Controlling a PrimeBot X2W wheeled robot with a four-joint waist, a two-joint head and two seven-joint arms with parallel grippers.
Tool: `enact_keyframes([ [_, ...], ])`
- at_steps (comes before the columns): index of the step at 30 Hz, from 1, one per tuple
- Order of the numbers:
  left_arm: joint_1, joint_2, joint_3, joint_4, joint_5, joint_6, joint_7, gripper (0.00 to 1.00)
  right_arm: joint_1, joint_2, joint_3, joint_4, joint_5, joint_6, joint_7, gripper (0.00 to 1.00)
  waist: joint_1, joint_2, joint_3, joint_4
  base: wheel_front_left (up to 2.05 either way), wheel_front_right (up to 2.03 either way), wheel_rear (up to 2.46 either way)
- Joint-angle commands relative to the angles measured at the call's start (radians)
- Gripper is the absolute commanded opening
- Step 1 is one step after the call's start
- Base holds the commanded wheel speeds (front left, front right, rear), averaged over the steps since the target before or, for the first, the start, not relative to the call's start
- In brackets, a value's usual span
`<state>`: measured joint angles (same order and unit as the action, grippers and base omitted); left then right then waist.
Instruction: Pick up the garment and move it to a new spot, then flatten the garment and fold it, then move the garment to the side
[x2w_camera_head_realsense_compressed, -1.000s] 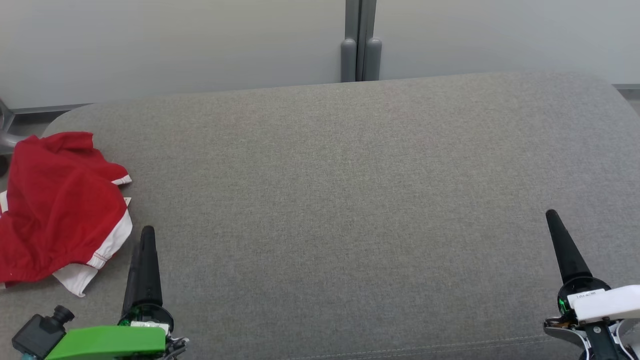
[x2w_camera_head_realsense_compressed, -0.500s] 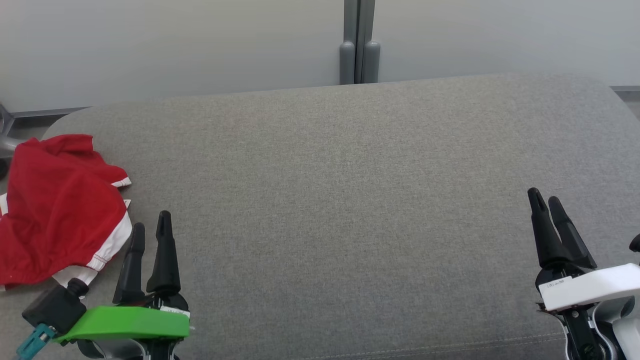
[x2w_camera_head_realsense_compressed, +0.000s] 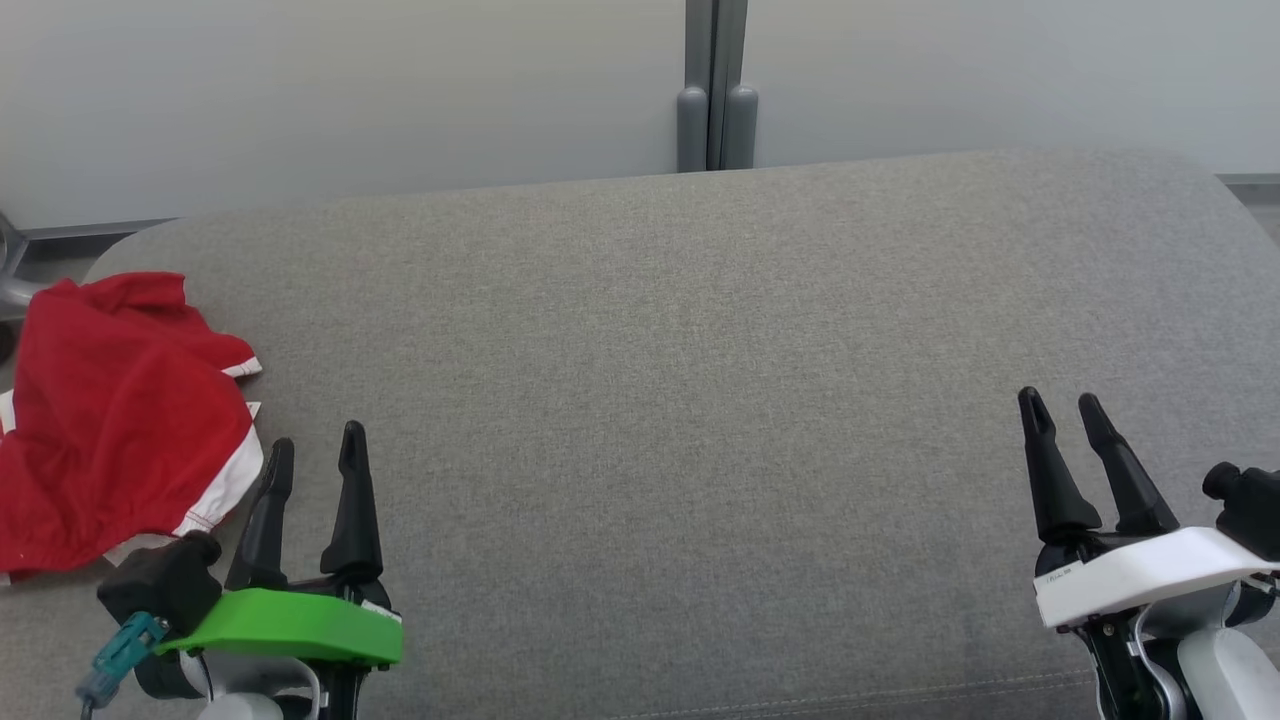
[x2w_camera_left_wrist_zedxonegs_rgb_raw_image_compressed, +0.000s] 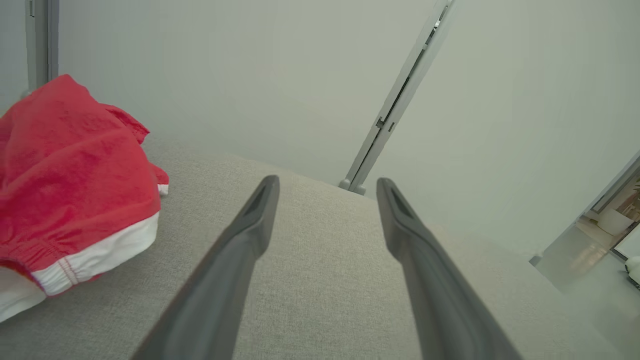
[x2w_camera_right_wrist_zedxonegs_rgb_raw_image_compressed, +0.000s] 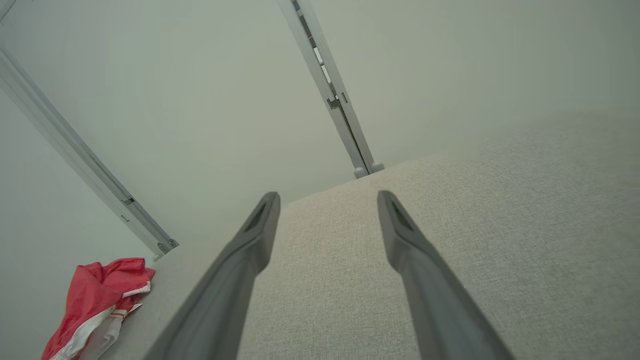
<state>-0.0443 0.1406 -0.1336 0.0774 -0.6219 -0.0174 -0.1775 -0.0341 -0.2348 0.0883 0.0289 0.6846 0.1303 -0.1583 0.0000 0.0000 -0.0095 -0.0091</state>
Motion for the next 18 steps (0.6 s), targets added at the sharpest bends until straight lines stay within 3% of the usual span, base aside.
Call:
enact_keyframes([
  [1,-0.030,0.009,-0.002,0.000,0.023,0.003,-0.006,1.00,-0.025,-0.005,-0.006,-0.001,-0.029,0.000,-0.008,1.00,0.0000,0.0000,0.000,0.000,0.00,0.00,0.00],
  [18,-0.076,0.012,-0.010,0.087,0.156,0.018,0.004,1.00,-0.061,0.031,-0.019,0.099,-0.217,0.000,-0.040,1.00,0.0000,0.0000,-0.001,-0.002,0.00,0.00,0.00],
])
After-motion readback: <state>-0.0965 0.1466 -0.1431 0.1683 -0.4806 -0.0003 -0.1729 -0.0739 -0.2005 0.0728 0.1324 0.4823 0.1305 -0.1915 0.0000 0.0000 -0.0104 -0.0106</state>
